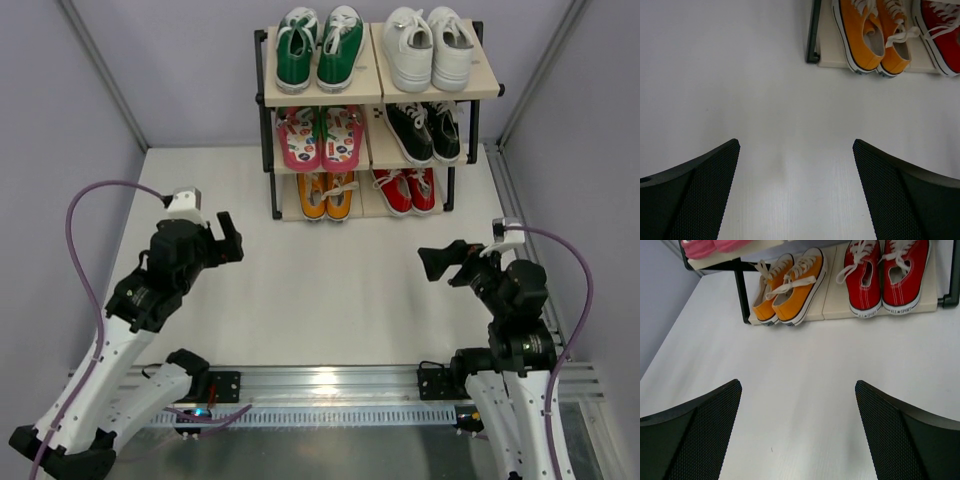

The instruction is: Place and organize the shoes onto the shoe shelf

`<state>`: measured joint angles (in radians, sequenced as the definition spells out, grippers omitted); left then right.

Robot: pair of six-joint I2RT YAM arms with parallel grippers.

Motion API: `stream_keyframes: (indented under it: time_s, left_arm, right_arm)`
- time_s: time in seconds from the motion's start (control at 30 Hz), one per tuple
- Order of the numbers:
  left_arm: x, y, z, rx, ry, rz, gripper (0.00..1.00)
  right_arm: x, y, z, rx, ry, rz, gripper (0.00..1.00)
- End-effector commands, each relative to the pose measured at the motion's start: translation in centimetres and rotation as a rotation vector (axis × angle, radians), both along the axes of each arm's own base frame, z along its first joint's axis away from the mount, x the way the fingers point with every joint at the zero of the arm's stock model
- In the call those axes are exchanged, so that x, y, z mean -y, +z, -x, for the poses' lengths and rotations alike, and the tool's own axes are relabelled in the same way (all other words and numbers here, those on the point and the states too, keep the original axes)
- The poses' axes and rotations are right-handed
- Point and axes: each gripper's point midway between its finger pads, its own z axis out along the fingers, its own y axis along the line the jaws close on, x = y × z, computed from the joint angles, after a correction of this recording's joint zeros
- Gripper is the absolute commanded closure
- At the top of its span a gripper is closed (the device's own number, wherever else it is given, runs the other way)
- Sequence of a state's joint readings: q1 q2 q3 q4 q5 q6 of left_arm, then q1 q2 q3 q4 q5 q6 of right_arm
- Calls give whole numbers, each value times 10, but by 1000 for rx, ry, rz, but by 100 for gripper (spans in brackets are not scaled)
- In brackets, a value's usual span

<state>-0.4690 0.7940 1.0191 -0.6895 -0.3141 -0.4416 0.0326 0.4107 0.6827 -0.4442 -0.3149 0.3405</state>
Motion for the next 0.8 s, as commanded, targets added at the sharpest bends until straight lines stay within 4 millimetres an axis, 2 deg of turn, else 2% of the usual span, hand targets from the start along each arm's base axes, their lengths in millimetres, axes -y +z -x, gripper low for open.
stream_keyframes:
  time_s: [0.0, 0.03, 0.1, 0.17, 0.2, 0.23, 0.3, 0.37, 0.47, 0.77]
  left_arm:
    - [-14, -5, 5, 47, 57, 3, 1]
    - [-19, -8, 7, 55, 75, -8, 1]
    - [-22, -18, 11, 55, 77, -18, 1]
    - [-23, -15, 16, 98, 65, 10, 1]
    - [-21, -25, 18, 92, 52, 13, 1]
    - [-19, -20, 21, 133, 35, 40, 1]
    - [-19, -30, 24, 141, 33, 58, 1]
    - [-21, -25, 28, 180, 40, 85, 1]
    - [-32, -27, 32, 195, 81, 77, 1]
    - [-33, -43, 34, 144, 99, 71, 1]
  right_arm:
    - [-10, -7, 2, 33, 47, -47, 1]
    - [-10, -18, 2, 15, 48, -46, 1]
    - [-13, -19, 5, 24, 67, -50, 1]
    - [-15, -18, 7, 36, 75, -56, 0]
    - [-15, -16, 7, 49, 75, -54, 0]
    - [-14, -18, 6, 47, 74, -52, 1]
    - [-13, -21, 5, 48, 66, -51, 0]
    - [-15, -26, 4, 33, 71, -64, 0]
    - [-15, -30, 1, 7, 73, -64, 1]
    - [-6, -35, -3, -25, 19, -46, 0]
